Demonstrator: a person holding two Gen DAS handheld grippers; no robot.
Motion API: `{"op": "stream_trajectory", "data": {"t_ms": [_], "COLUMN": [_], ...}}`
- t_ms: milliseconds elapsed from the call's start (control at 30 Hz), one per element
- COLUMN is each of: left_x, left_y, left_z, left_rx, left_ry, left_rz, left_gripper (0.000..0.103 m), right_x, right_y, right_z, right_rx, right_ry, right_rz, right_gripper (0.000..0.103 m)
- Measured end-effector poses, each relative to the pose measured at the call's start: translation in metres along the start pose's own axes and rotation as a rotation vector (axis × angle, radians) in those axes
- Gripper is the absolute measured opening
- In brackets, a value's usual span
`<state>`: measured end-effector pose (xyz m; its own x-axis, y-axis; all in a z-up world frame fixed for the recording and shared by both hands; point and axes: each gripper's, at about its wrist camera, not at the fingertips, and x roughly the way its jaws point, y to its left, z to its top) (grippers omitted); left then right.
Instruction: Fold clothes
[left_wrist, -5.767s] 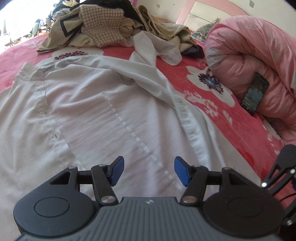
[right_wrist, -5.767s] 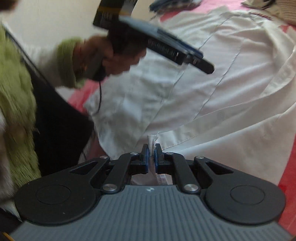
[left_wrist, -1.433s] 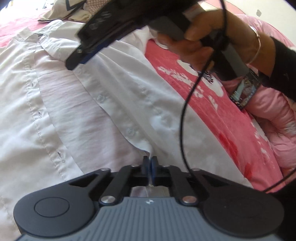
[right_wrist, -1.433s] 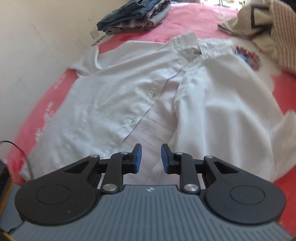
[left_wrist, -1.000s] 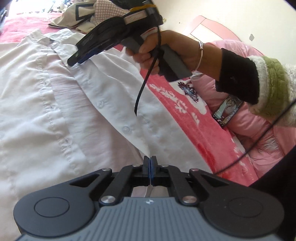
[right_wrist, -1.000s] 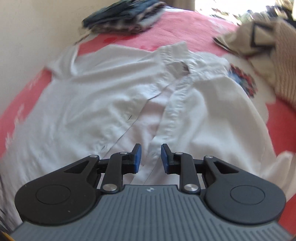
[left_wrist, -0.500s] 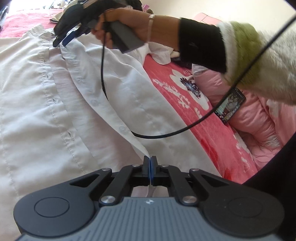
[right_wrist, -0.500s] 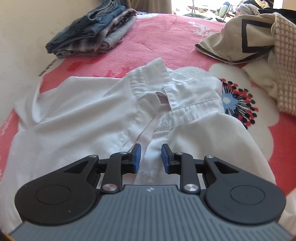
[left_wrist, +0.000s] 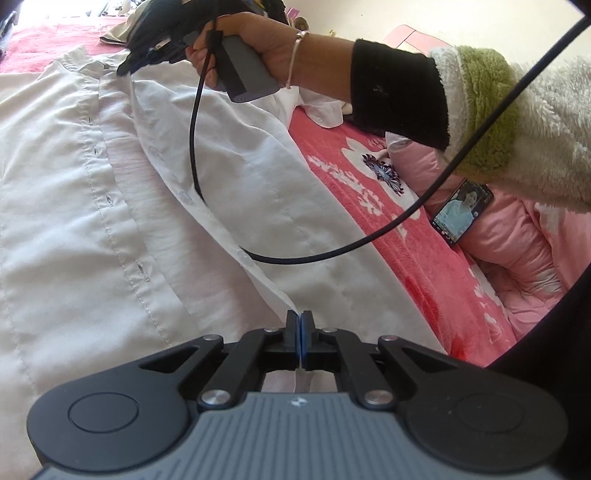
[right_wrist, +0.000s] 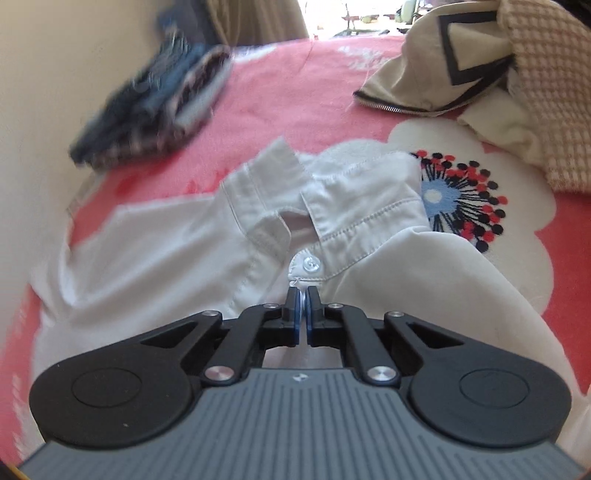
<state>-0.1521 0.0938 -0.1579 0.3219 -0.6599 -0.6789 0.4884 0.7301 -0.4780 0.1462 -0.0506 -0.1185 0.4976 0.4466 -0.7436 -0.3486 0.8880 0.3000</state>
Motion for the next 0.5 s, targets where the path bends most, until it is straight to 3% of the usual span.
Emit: {"op": "stream_trajectory", "data": {"t_ms": [233,500], "left_x": [-0.006,-0.009], "left_y": [0.002,0.019], "left_z": [0.002,0.005], "left_rx": [-0.013,-0.106], "left_ry": [-0.023,-0.025], "left_rz": [0.011,0.024], "left_gripper": [0.001,0.001], "right_x": [-0.023,-0.006], "right_y": [-0.010,0.015], "right_z": [0.010,0.021], "right_rx": [0.117,0.009], "right_ry": [-0.144,-0.160], "right_rz": [0.091,0.081], "right_gripper": [0.000,0.000]}}
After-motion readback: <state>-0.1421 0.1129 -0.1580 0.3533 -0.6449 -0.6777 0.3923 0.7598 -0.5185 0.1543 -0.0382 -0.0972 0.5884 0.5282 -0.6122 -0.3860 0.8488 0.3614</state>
